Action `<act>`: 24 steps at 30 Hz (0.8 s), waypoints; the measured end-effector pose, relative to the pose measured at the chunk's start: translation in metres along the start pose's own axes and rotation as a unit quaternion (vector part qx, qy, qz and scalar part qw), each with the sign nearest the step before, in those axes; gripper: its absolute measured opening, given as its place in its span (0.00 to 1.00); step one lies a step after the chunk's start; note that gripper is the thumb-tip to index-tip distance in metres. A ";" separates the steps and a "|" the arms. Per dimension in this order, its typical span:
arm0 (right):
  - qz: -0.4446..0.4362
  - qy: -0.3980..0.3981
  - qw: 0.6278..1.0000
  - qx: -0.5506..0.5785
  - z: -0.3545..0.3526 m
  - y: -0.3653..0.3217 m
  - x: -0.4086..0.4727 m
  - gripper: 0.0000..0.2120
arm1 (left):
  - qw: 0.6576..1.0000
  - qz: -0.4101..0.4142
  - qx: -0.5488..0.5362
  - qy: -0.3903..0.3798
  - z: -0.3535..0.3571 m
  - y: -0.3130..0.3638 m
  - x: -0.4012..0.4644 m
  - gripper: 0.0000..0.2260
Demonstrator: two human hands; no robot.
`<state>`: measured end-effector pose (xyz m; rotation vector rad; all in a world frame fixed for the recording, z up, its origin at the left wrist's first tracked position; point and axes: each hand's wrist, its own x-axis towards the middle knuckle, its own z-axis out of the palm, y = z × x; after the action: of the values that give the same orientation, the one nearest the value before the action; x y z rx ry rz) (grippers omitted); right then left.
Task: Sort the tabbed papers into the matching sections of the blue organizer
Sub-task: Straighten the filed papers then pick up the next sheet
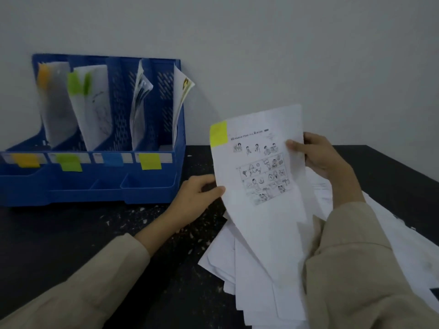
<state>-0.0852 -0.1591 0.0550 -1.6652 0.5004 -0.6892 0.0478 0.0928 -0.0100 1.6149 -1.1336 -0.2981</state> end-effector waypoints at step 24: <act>-0.232 -0.055 0.969 -0.070 0.174 -0.076 -0.009 0.11 | 0.866 0.123 0.205 0.439 -0.175 0.066 -0.014 0.12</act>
<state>0.0234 -0.0115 0.1071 -1.9676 0.0743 -0.9077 0.1271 0.2150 0.1084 1.6443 -0.6721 0.8367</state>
